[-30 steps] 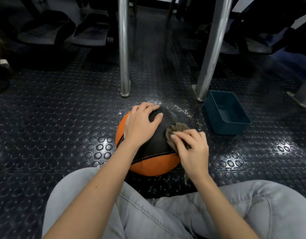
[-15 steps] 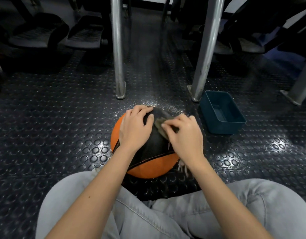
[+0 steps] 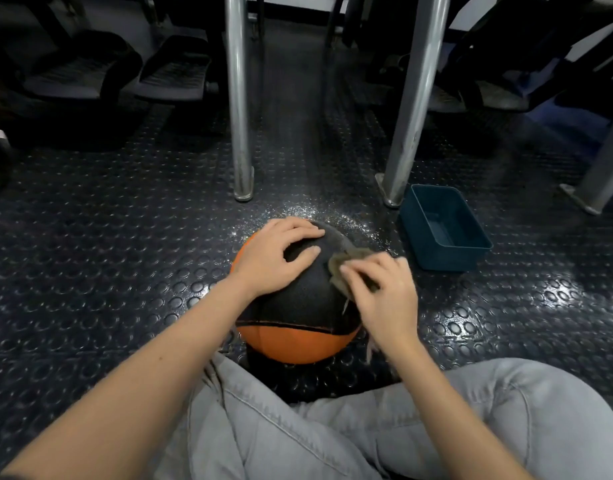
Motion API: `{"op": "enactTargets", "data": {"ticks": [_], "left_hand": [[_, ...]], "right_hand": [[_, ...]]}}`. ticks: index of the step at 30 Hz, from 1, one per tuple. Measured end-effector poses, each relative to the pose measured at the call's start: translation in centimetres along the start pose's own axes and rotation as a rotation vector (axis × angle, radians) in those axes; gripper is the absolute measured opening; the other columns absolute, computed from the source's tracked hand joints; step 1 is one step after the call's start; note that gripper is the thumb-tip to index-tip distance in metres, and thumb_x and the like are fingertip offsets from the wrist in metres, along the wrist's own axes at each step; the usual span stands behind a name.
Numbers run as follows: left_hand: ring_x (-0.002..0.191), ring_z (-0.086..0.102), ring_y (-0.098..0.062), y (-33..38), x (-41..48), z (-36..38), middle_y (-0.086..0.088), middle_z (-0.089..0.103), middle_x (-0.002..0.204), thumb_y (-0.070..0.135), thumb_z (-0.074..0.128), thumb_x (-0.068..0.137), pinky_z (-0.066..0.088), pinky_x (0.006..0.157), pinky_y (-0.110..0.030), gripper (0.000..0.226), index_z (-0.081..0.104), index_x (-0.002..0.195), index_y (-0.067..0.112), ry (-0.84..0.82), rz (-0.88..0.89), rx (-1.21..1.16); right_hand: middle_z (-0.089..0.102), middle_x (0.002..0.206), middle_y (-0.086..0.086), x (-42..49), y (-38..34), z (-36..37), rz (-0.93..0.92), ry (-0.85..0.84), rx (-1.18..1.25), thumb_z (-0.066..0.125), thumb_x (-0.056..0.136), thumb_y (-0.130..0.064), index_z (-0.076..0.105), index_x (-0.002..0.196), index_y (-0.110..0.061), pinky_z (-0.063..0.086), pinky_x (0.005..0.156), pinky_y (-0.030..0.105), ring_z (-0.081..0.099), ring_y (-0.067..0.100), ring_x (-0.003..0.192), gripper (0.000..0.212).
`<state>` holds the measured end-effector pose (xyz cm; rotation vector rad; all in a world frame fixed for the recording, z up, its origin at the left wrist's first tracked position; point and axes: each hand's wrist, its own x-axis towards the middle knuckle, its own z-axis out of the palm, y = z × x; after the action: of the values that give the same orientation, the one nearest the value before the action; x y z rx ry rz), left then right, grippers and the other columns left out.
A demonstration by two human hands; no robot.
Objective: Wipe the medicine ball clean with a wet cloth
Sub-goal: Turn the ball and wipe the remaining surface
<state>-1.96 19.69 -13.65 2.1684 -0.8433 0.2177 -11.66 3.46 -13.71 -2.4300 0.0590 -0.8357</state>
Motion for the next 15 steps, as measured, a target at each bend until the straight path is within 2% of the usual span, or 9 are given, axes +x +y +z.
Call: {"op": "enactTargets", "data": {"ticks": [2,4,5,7,9,11,13,15], "left_hand": [[0.111,0.048,-0.006,-0.2,0.1,-0.2,0.021,0.054,0.115,0.05,0.045,0.084,0.029,0.097,-0.013,0.045,0.067,0.115,0.026,-0.034,0.037,0.012],[0.114,0.047,-0.005,-0.2,-0.1,-0.7,0.02,0.054,0.116,0.048,0.045,0.086,0.028,0.1,-0.018,0.043,0.066,0.116,0.026,-0.058,0.077,0.008],[0.115,0.045,-0.002,-0.2,-0.3,-0.9,0.02,0.054,0.117,0.047,0.043,0.087,0.024,0.103,-0.021,0.042,0.066,0.116,0.027,-0.061,0.088,0.026],[0.117,0.04,0.001,0.0,-0.6,-1.3,0.02,0.053,0.12,0.05,0.037,0.089,0.012,0.109,-0.025,0.042,0.064,0.118,0.035,-0.029,0.062,0.144],[0.122,0.038,-0.011,1.0,-0.7,-1.0,0.01,0.05,0.129,0.048,0.035,0.094,0.012,0.109,-0.029,0.041,0.058,0.124,0.035,0.026,-0.06,0.286],[0.126,0.037,-0.019,2.6,-0.4,0.2,0.001,0.045,0.136,0.037,0.038,0.099,0.018,0.108,-0.034,0.039,0.049,0.134,0.026,0.034,-0.298,0.282],[0.13,0.036,-0.018,4.0,-0.1,1.6,0.002,0.044,0.138,0.03,0.039,0.099,0.017,0.112,-0.035,0.038,0.047,0.135,0.021,0.1,-0.465,0.213],[0.127,0.04,-0.014,4.4,-0.1,2.5,0.006,0.049,0.135,0.028,0.041,0.097,0.018,0.113,-0.034,0.034,0.053,0.129,0.022,0.198,-0.475,0.201]], "right_hand": [[0.057,0.081,-0.009,3.5,1.3,0.6,0.162,-0.075,-0.011,0.064,0.088,-0.03,0.075,0.092,-0.019,0.032,0.068,0.024,0.05,0.022,0.084,0.016],[0.055,0.082,-0.011,5.3,2.5,1.3,0.276,-0.152,0.02,0.064,0.088,-0.029,0.075,0.094,-0.021,0.038,0.074,0.031,0.053,0.022,0.092,0.014],[0.056,0.082,-0.011,5.2,2.7,1.4,0.289,-0.156,0.043,0.064,0.088,-0.028,0.075,0.095,-0.021,0.04,0.075,0.032,0.054,0.022,0.092,0.014],[0.057,0.083,-0.012,3.6,2.3,1.1,0.299,-0.115,0.044,0.062,0.089,-0.027,0.074,0.096,-0.021,0.036,0.072,0.026,0.053,0.021,0.09,0.015],[0.058,0.083,-0.013,1.0,1.8,0.5,0.295,-0.028,0.034,0.063,0.089,-0.026,0.074,0.093,-0.021,0.031,0.069,0.013,0.051,0.02,0.086,0.013],[0.06,0.082,-0.014,-1.5,0.8,0.1,0.253,0.059,0.048,0.067,0.086,-0.024,0.075,0.089,-0.02,0.032,0.071,0.007,0.05,0.019,0.08,0.009],[0.061,0.08,-0.011,-3.4,-0.3,0.1,0.162,0.103,0.045,0.067,0.085,-0.027,0.075,0.087,-0.019,0.033,0.072,0.008,0.046,0.015,0.075,0.011],[0.061,0.079,-0.009,-4.3,-0.5,0.3,0.054,0.13,0.039,0.062,0.085,-0.03,0.075,0.086,-0.018,0.034,0.072,0.013,0.042,0.012,0.074,0.018]]}}
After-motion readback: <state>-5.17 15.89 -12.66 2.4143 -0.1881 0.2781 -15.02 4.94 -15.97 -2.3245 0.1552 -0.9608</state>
